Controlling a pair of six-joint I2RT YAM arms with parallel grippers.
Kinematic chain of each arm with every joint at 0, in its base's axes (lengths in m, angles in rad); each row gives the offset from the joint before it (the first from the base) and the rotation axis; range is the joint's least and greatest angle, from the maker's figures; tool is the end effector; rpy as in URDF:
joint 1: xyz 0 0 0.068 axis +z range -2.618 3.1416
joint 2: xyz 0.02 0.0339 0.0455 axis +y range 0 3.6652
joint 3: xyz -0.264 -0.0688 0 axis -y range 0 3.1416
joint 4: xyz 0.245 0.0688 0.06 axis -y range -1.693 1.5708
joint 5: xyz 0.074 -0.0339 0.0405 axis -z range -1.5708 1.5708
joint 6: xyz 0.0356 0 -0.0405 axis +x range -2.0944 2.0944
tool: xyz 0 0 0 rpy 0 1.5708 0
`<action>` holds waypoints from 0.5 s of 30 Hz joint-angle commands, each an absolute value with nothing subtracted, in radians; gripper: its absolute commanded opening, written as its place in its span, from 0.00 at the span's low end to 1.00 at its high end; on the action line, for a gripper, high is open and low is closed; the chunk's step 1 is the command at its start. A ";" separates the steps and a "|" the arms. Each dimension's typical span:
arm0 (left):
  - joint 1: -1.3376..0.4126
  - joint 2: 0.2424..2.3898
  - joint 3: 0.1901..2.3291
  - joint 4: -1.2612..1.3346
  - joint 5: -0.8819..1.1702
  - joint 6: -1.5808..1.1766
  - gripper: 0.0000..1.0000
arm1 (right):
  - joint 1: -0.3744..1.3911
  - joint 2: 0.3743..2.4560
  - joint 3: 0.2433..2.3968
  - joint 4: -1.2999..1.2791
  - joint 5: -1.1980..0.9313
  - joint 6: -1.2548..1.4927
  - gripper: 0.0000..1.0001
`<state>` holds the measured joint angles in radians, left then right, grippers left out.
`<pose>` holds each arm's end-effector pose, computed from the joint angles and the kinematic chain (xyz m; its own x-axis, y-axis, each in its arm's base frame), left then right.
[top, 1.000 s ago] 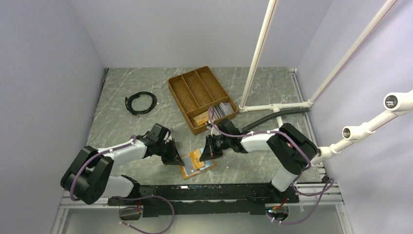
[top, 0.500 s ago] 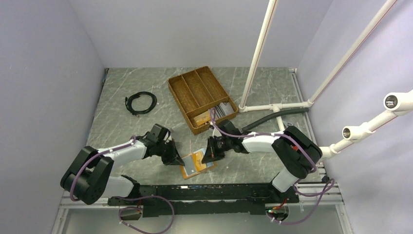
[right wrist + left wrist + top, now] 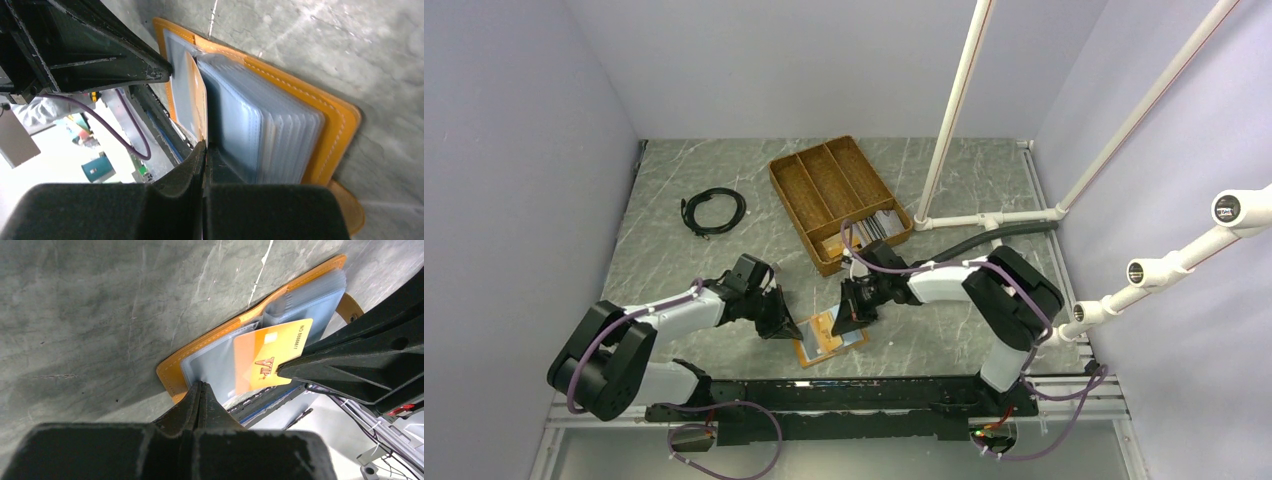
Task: Put the credit cards into the card holder
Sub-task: Insert the credit card into the card holder.
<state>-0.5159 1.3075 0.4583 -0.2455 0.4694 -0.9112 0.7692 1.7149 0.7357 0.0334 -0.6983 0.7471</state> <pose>0.1718 -0.1159 0.1301 -0.9639 -0.2635 0.0369 -0.2308 0.7592 -0.6085 0.2022 0.2276 0.1227 -0.9731 -0.2177 -0.0750 -0.1932 0.5951 0.7801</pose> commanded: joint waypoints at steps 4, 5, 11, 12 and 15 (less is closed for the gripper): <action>-0.520 1.270 0.449 -0.276 0.403 -0.887 0.00 | 0.792 1.823 0.836 -0.116 -0.741 0.539 0.00; -0.520 1.259 0.449 -0.288 0.400 -0.885 0.00 | 0.792 1.826 0.857 -0.158 -0.716 0.510 0.03; -0.520 1.112 0.466 -0.402 0.359 -0.893 0.11 | 0.793 1.716 0.865 -0.268 -0.563 0.456 0.41; -0.520 1.095 0.469 -0.420 0.357 -0.892 0.14 | 0.794 1.700 0.864 -0.279 -0.551 0.455 0.43; -0.520 1.090 0.463 -0.432 0.382 -0.885 0.12 | 0.799 1.667 0.858 -0.301 -0.520 0.454 0.46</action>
<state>-0.5171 1.1061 0.4580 -0.3763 0.3908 -0.9020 0.8013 1.7069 0.8768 -0.1944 -0.6727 0.5228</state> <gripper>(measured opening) 0.140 0.447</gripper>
